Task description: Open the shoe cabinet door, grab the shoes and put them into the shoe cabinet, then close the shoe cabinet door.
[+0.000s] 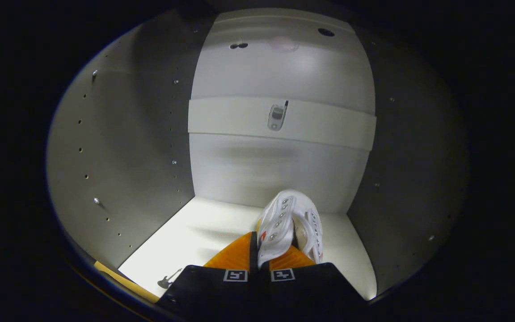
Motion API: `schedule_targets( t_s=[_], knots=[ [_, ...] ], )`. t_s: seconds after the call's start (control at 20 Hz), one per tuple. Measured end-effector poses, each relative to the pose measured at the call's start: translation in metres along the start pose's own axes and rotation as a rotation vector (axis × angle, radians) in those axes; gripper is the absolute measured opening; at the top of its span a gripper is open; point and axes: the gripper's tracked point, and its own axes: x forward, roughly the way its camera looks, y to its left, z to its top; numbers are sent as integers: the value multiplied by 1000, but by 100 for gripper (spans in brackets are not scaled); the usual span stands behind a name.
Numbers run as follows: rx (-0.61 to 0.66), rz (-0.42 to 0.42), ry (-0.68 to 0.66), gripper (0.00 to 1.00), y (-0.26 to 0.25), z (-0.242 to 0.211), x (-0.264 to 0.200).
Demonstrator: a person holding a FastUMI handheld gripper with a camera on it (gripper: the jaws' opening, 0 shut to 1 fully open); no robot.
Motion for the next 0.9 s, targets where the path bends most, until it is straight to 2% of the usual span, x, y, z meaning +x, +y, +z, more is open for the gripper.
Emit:
schedule_targets(
  t_s=[0.35, 0.75, 0.8, 0.9],
  knots=[
    [30, 27, 68, 4, 9, -17, 7],
    [-42, 11, 107, 4, 14, -29, 4],
    [-43, 8, 108, 8, 15, -29, 4],
    [-26, 19, 121, 10, 17, -31, 2]
  ],
)
